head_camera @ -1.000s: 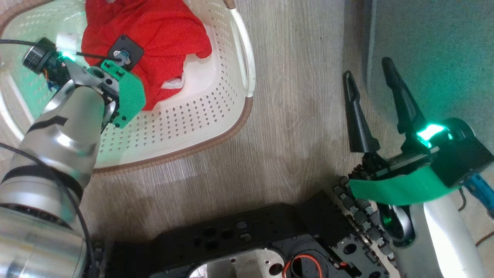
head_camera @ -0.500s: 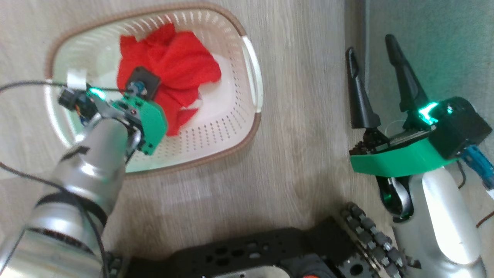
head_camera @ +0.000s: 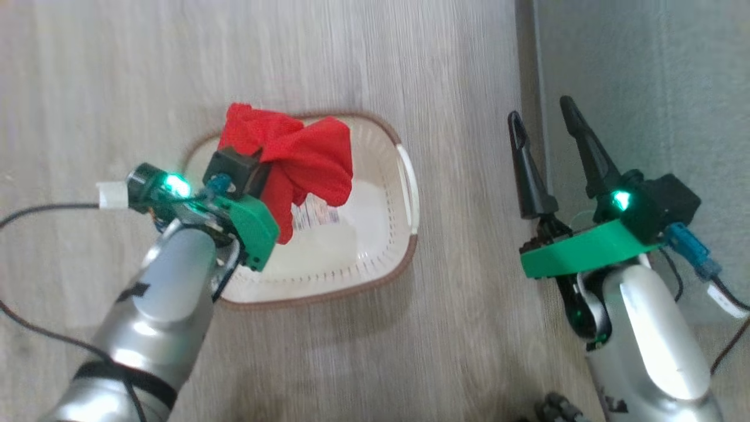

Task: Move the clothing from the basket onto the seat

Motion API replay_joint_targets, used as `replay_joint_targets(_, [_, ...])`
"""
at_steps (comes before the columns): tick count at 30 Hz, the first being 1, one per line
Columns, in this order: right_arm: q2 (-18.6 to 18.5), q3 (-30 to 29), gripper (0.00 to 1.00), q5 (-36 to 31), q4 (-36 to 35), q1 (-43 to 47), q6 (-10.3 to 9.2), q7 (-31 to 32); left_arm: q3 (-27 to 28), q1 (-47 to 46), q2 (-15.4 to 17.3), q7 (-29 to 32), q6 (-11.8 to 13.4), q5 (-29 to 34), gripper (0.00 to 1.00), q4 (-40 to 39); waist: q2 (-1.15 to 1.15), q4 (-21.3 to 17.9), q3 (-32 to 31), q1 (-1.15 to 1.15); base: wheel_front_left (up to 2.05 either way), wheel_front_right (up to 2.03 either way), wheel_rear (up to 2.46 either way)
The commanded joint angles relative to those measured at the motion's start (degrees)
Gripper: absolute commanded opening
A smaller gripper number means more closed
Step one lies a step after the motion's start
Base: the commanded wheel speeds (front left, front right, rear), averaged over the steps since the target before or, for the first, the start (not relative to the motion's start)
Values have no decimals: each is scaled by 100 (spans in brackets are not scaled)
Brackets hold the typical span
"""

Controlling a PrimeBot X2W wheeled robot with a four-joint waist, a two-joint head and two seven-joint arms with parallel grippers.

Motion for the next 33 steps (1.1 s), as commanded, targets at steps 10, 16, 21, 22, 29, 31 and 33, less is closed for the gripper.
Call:
replay_joint_targets(10, [1,74,100,156,246,585,-1,-52,807,1055,-17,-73,103,-69,0,-1454,-1,510,-1750,1,0,0,0])
replay_joint_targets(16, [1,21,100,191,314,722,-1,-52,1066,1390,-105,-73,82,12,0,-2002,-1,684,-2151,1,0,0,0])
replay_joint_targets(21, [1,-10,100,197,342,840,-1,-52,1270,1657,-184,-73,60,56,0,-2406,-1,805,-2427,1,0,0,0])
replay_joint_targets(22, [1,-11,100,197,344,863,-1,-52,1307,1712,-202,-73,57,63,0,-2486,-1,827,-2479,1,0,0,0])
replay_joint_targets(29, [1,-36,100,218,360,1041,-1,-52,1498,2200,-366,-73,-21,32,0,-3029,-1,937,-2795,1,0,0,0])
replay_joint_targets(31, [1,-38,100,222,360,1066,-1,-52,1513,2266,-387,-73,-33,26,0,-3103,-1,952,-2836,1,0,0,0])
replay_joint_targets(33, [1,-33,100,227,359,1118,-1,-52,1554,2390,-427,-73,-60,-10,0,-3260,-1,974,-2914,1,0,0,0])
